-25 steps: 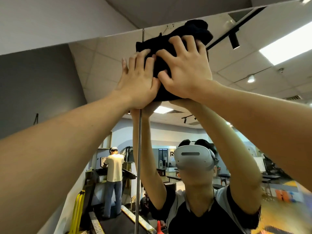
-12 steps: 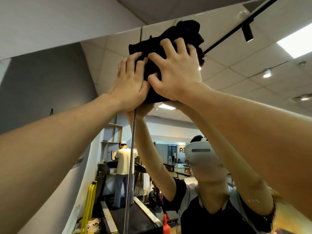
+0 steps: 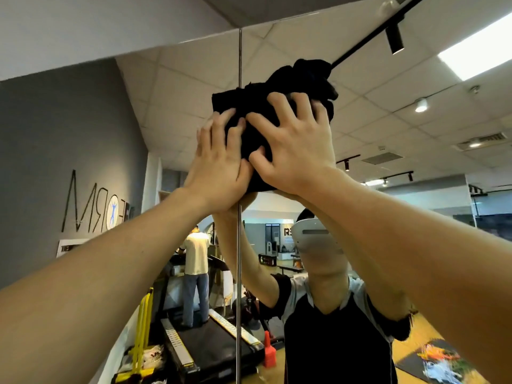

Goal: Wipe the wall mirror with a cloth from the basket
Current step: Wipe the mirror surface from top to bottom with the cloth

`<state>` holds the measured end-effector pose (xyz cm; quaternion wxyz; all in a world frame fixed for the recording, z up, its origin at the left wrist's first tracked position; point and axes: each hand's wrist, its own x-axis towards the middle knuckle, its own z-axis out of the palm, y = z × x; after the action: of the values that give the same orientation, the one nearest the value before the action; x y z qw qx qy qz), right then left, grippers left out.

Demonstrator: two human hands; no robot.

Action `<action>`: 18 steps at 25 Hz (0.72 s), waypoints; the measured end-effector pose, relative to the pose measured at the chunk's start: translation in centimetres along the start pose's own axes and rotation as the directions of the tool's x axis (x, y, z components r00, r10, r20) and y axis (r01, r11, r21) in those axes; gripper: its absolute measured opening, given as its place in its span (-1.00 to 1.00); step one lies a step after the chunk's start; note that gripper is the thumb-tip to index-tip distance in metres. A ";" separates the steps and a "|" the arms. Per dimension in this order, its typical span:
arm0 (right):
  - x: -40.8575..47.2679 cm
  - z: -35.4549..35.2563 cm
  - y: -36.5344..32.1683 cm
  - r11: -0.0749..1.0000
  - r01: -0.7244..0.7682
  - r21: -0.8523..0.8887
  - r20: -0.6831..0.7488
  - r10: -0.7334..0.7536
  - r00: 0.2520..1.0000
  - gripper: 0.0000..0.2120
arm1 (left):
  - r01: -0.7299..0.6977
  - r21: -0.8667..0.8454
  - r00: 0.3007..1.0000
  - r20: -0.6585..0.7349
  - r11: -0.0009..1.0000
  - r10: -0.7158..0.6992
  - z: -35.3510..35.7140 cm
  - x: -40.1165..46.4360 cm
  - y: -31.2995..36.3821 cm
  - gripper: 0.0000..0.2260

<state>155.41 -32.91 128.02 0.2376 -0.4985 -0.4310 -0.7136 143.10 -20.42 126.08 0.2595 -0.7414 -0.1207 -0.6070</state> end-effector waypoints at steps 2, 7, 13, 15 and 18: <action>-1.3 -0.1 -0.9 1.000 -0.015 -0.012 0.018 0.015 1.000 -0.47 | -0.017 0.007 1.000 0.017 1.000 0.017 0.0 -1.3 -0.2 -0.41; -2.7 -0.4 -1.8 0.999 -0.042 -0.011 0.007 0.043 0.999 -0.45 | -0.050 0.022 0.998 0.038 0.999 0.049 0.2 -2.3 0.0 -0.36; -3.0 -0.7 -0.5 1.000 -0.015 -0.016 0.009 0.015 1.000 -0.46 | -0.051 0.037 0.998 -0.030 0.998 0.053 1.1 -2.0 1.1 -0.39; -3.1 -0.6 -0.2 1.000 -0.002 -0.011 0.008 0.002 1.000 -0.47 | -0.048 0.026 0.997 -0.064 0.999 0.049 1.2 -2.1 1.4 -0.39; -3.1 -0.6 0.2 1.000 0.012 0.005 -0.014 -0.012 1.000 -0.48 | -0.036 0.015 0.996 -0.077 0.999 0.037 1.3 -2.1 2.1 -0.40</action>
<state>156.49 -33.86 125.15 0.2377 -0.4904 -0.4341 -0.7173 144.77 -21.21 123.40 0.2798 -0.7177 -0.1012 -0.6296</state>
